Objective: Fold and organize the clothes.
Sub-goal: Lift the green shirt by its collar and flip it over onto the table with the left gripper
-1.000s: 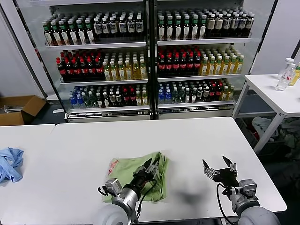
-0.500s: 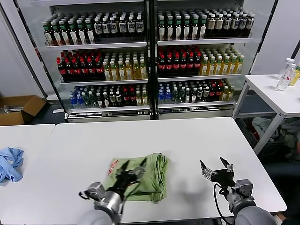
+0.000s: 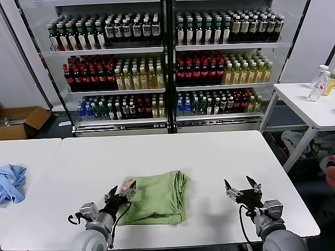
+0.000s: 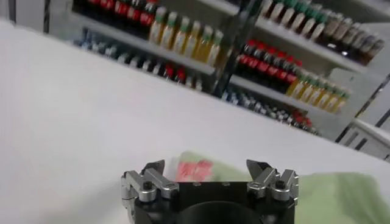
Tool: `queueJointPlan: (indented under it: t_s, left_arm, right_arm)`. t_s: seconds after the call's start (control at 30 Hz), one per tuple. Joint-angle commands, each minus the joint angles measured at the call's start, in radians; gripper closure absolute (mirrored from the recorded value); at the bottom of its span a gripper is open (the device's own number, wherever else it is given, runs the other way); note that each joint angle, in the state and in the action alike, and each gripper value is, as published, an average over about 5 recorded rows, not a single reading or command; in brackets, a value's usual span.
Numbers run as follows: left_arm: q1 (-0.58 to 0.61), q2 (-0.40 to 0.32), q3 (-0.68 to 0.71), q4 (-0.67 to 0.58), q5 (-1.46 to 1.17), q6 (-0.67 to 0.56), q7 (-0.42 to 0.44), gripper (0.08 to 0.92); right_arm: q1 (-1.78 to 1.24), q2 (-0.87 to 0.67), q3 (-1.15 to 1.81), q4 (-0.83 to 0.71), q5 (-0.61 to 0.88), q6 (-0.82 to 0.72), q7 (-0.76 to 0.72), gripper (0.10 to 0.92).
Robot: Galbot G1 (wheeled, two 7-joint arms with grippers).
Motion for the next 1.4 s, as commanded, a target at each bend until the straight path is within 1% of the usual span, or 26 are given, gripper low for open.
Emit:
queueJointPlan:
  t_s: [0.03, 0.13, 0.17, 0.33, 0.57, 0.7, 0.9, 1.0, 1.03, 1.1, 1.13, 1.23, 1.3, 1.4]
  left_arm:
    - [0.029, 0.0, -0.02, 0.039, -0.162, 0.01, 0.014, 0.18]
    - [0.035, -0.012, -0.008, 0.032, -0.149, -0.006, 0.018, 0.205]
    - [0.036, -0.015, -0.006, 0.033, -0.147, -0.012, 0.018, 0.225]
    - [0.049, -0.022, -0.002, 0.029, -0.16, -0.022, 0.027, 0.363]
    - [0.071, -0.055, -0.013, 0.02, -0.233, -0.031, 0.048, 0.563]
    - [0.064, -0.064, -0.037, 0.006, -0.323, -0.038, 0.053, 0.684]
    - [0.058, -0.059, -0.102, -0.038, -0.463, -0.035, 0.06, 0.853]
    - [0.059, -0.059, -0.145, -0.073, -0.514, -0.028, 0.055, 0.902]
    - [0.061, -0.055, -0.161, -0.085, -0.522, -0.025, 0.054, 0.907]
    - [0.069, -0.022, -0.211, -0.113, -0.525, -0.017, 0.051, 0.907]
    - [0.074, 0.007, -0.24, -0.123, -0.523, -0.011, 0.05, 0.907]
    - [0.083, 0.134, -0.369, -0.132, -0.515, 0.017, 0.048, 0.907]
    - [0.067, 0.222, -0.47, -0.127, -0.502, 0.049, 0.048, 0.907]
    - [0.027, 0.318, -0.574, -0.142, -0.411, 0.099, 0.068, 0.907]
  right_arm:
    - [-0.006, -0.009, 0.006, 0.012, 0.014, -0.003, -0.001, 0.203]
    - [-0.012, -0.01, 0.015, 0.02, 0.014, -0.004, 0.0, 0.203]
    - [-0.015, -0.011, 0.017, 0.022, 0.014, -0.004, 0.0, 0.203]
    - [-0.024, -0.008, 0.017, 0.025, 0.007, -0.001, -0.001, 0.203]
    - [-0.026, 0.0, 0.015, 0.03, 0.001, 0.002, 0.0, 0.203]
    - [-0.036, 0.0, 0.019, 0.041, 0.0, 0.003, 0.002, 0.203]
    - [-0.061, -0.007, 0.039, 0.068, 0.006, 0.005, 0.005, 0.203]
    - [-0.074, -0.011, 0.051, 0.081, 0.013, 0.006, 0.005, 0.203]
    - [-0.076, -0.012, 0.054, 0.083, 0.015, 0.006, 0.005, 0.203]
    - [-0.08, -0.015, 0.058, 0.088, 0.021, 0.007, 0.005, 0.203]
    - [-0.08, -0.017, 0.059, 0.089, 0.025, 0.007, 0.005, 0.203]
    - [-0.073, -0.023, 0.057, 0.089, 0.036, 0.009, 0.005, 0.203]
    - [-0.066, -0.027, 0.053, 0.087, 0.041, 0.011, 0.004, 0.203]
    - [-0.053, -0.028, 0.04, 0.087, 0.044, 0.012, 0.004, 0.203]
